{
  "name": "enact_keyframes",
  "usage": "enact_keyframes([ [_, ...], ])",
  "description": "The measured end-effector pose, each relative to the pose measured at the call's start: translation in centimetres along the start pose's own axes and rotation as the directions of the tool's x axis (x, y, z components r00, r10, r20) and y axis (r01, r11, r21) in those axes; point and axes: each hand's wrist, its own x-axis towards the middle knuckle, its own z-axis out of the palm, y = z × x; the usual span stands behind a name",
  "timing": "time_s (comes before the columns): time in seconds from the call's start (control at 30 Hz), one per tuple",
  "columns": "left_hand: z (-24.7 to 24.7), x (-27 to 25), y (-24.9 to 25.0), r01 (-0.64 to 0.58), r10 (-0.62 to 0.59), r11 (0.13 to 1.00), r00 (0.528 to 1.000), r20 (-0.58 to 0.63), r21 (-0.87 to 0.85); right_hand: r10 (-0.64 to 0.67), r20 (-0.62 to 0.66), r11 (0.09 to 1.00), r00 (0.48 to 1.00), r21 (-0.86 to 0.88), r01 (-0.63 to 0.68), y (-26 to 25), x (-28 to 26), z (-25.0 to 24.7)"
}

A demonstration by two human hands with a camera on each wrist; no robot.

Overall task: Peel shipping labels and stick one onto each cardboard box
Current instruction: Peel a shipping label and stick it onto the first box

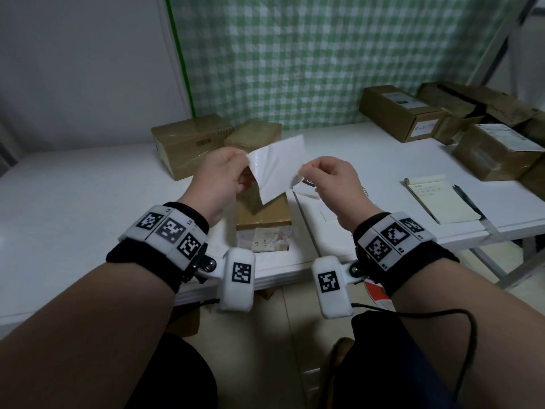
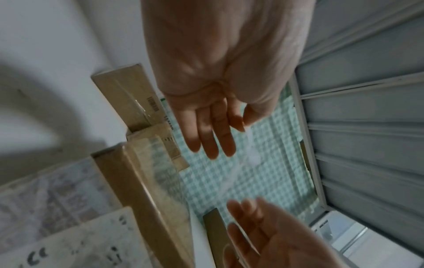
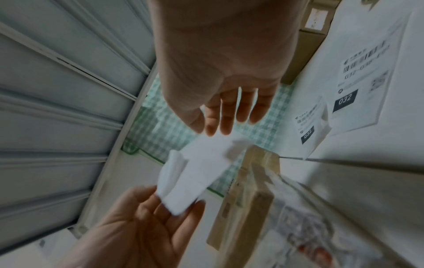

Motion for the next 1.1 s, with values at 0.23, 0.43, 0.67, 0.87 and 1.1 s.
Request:
enact_keyframes([
  [0.23,1.1,-0.7,1.0,0.036,-0.025,0.995,0.993,0.117,-0.093,0.097,0.293,0.986,0.951,0.101,-0.132,-2.0,-0.8,1.4],
  [0.43,1.5,-0.8,0.8,0.051,-0.038,0.992,0.993,0.110,-0.116,0.085,0.342,0.962,0.936,0.218,-0.167,-2.2,-0.6,0.8],
  [0.67,1.5,-0.9,0.2,0.011,-0.006,1.000,0.975,0.221,-0.021,0.075,0.321,0.958,0.944,0.240,-0.158,-2.1,-0.6,0.8],
  [0.87,1.5,-0.6,-0.3,0.018,-0.019,1.000,0.970,0.241,0.003,0.069,0.322,0.958,0.944,0.243,-0.152,-2.2,-0.8,0.8],
  [1.1,1.6,-0.8,-0.4,-0.008,-0.007,0.999,0.955,0.297,0.048,0.056,0.331,0.960,0.942,0.240,-0.141,-2.6,-0.8,0.7],
])
